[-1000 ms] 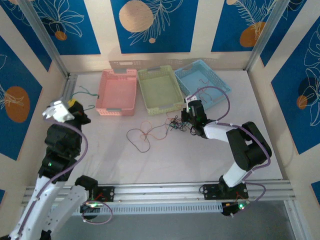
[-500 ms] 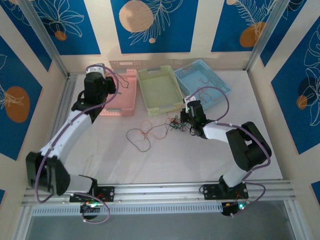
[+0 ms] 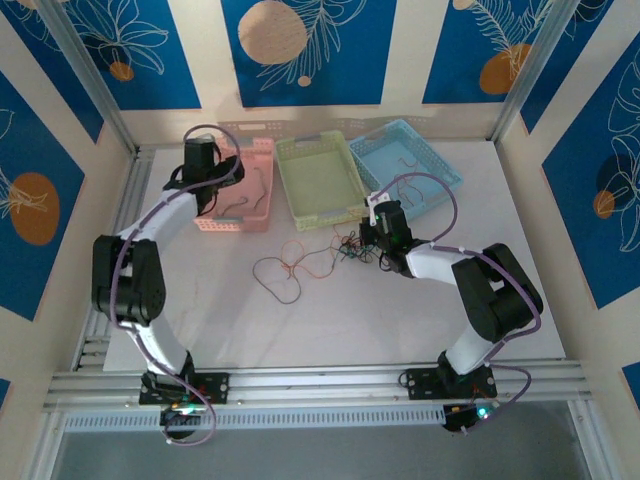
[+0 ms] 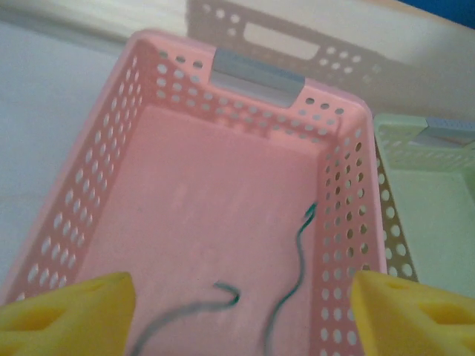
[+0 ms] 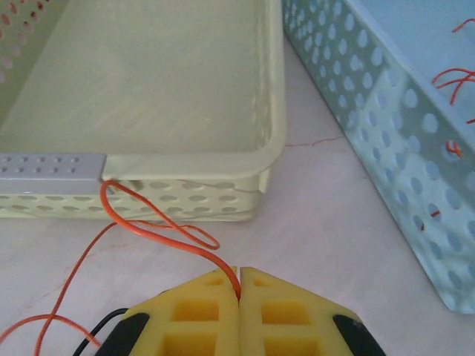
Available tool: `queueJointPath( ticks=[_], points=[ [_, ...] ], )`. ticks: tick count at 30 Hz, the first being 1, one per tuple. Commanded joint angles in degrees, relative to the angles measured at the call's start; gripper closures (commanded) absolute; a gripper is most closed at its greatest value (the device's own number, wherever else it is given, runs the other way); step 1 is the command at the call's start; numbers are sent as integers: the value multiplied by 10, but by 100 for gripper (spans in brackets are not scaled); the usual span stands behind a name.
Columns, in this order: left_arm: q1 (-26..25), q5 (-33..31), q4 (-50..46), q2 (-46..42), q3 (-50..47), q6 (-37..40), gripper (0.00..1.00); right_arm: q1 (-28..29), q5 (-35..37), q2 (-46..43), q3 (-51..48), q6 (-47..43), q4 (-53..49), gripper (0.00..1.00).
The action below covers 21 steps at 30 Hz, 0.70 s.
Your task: Untangle the cables
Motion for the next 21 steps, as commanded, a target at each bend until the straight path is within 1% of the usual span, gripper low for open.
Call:
queueJointPath(
  ticks=[1,4,6,8,9,11,14,17,19,21],
  points=[
    [3,50,41,-98,-80,-31,21,6,-55,-20,18,-10,9,100],
    [0,114,89,-184,-181,-31,21,7,-112,-39,3,-15,31,100],
    [-8,191,145,-230,-253,-32,22,9,-161,-55,-8,-17,50,100],
    [-34,252,203,-264,-315,-24,24,14,-221,-67,-23,-23,83,100],
    [-50,269,213,-274,-332,-12,24,16,-246,-69,-30,-24,103,100],
    [-102,279,213,-286,-348,38,24,21,-303,-70,-39,-27,130,100],
    [-171,275,198,-282,-341,110,24,21,-388,-67,-41,-21,148,100],
    [-209,286,206,-264,-334,153,23,21,-456,-60,-36,-13,156,100],
    [-219,292,204,-248,-327,165,22,21,-475,-55,-34,-8,157,100],
    [-229,314,215,-225,-322,174,21,21,-485,-51,-30,-2,157,100]
  ],
)
